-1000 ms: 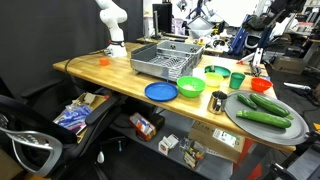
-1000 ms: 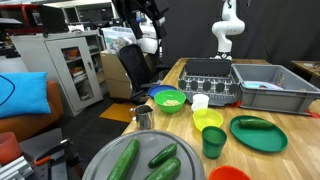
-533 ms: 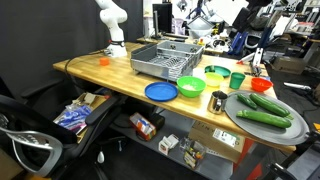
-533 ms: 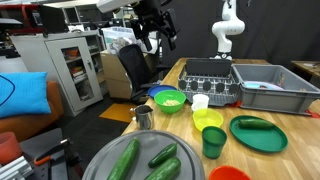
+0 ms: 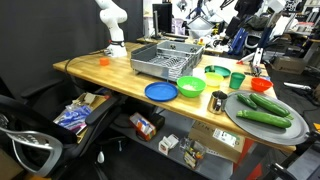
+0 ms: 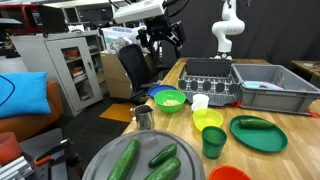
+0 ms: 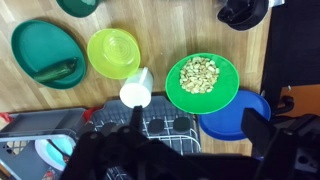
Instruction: Put the yellow bowl on the drying rack.
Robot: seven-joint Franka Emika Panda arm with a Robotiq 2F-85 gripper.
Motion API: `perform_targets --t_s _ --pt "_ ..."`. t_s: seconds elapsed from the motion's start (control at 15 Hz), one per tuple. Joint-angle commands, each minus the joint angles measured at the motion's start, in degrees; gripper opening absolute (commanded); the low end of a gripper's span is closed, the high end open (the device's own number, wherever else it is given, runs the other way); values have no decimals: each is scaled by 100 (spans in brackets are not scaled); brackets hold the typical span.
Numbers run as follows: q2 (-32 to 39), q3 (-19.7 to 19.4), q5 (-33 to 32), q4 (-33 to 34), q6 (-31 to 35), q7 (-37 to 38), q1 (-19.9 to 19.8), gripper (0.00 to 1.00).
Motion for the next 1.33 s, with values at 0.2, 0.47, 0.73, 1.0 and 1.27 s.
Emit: perform_targets --t_s 0.2,0.47,0.73,1.0,1.27 --pt "95 144 124 54 -13 -126 -144 100" --pt "748 94 -204 164 408 -216 -345 100" --pt "1607 398 403 308 1082 -1273 -729 100" --pt "2449 659 21 689 1384 -1442 -976 100" --pt "3103 583 -532 1155 1467 -1205 -990 100"
